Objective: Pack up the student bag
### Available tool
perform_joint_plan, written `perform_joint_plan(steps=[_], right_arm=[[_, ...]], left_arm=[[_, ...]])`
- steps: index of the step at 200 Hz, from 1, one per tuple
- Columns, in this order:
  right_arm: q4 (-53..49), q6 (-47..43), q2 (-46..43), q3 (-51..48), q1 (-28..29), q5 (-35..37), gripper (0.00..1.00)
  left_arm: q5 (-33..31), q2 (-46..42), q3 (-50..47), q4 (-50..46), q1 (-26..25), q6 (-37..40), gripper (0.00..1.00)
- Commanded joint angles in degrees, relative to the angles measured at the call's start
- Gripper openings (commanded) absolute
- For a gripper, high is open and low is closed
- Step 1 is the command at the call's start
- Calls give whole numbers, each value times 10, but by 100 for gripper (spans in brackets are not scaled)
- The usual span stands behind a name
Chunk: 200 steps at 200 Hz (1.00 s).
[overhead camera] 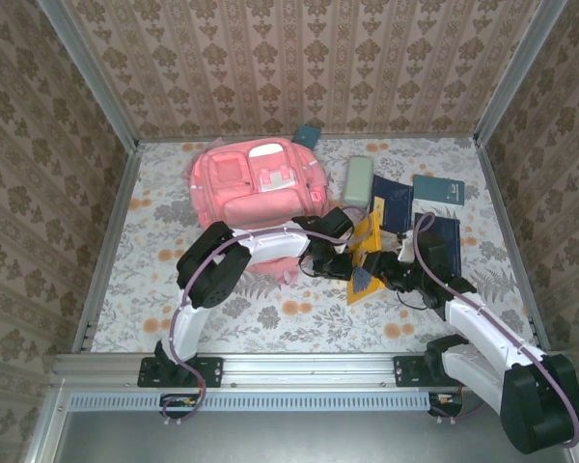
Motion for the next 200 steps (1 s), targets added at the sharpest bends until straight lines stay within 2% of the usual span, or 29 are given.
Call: perform_joint_plan(steps=[1, 25, 47, 77, 125, 164, 200], right_arm=[[-27, -20, 4, 19, 3, 18, 36], [-118, -58, 1, 48, 3, 72, 34], [-146, -77, 2, 58, 3, 84, 28], [-154, -80, 2, 65, 3, 94, 0], [-178, -84, -33, 103, 1, 119, 0], [-167, -74, -26, 144, 2, 102, 0], [-142, -54, -2, 173, 2, 88, 0]], left_arm=[[23, 2, -4, 3, 2, -3, 13], [19, -1, -3, -1, 5, -1, 14], [16, -4, 4, -9, 7, 4, 14], [5, -15, 24, -33, 10, 16, 16], [-56, -85, 85, -113, 26, 73, 31], [-117, -148, 94, -170, 77, 150, 44], [-238, -165, 84, -234, 122, 274, 50]])
